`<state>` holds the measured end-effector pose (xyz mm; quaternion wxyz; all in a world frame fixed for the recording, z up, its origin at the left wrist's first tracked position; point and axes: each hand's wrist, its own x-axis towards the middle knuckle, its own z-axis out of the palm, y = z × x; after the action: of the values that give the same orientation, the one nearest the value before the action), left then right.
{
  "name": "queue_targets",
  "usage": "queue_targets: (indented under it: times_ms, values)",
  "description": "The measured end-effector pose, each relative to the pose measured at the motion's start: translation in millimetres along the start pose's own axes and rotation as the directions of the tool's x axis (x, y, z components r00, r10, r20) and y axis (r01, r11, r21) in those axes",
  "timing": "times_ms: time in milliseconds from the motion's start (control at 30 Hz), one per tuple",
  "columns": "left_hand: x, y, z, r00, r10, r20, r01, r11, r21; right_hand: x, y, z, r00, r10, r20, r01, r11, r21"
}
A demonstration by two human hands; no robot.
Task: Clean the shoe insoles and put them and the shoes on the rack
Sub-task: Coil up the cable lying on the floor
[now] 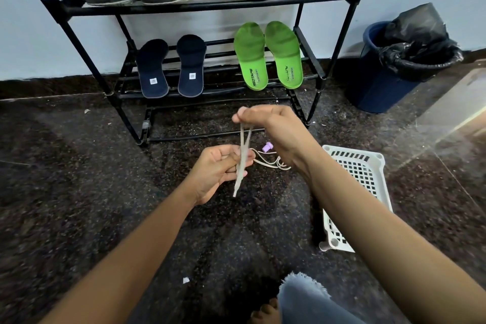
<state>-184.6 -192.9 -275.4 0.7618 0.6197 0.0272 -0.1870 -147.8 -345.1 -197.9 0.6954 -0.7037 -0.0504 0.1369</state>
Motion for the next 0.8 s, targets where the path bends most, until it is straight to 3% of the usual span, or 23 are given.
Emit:
queue_targets:
  times_ms: [233, 367, 433, 633, 800]
  values:
    - [-9, 13, 7, 0.998, -0.007, 0.059, 0.015, 0.99, -0.141, 39, 25, -7, 0.994, 0.01, -0.113, -0.011, 1.0, -0.006]
    - [-11, 20, 10, 0.998, 0.012, 0.064, 0.001, 0.978, -0.207, 33, 69, -14, 0.987, 0.079, -0.138, -0.099, 0.984, -0.146]
    - [-11, 22, 12, 0.998, 0.025, 0.061, -0.01, 0.972, -0.235, 20, 89, -16, 0.987, 0.099, -0.124, -0.123, 0.973, -0.198]
    - [-5, 22, 11, 0.999, 0.038, 0.008, -0.034, 0.96, -0.277, -22, 123, -14, 0.995, 0.096, 0.006, -0.094, 0.988, -0.126]
    - [4, 22, 0, 0.997, 0.035, -0.065, -0.049, 0.972, -0.228, -52, 137, -9, 0.998, -0.007, 0.057, 0.021, 0.965, -0.261]
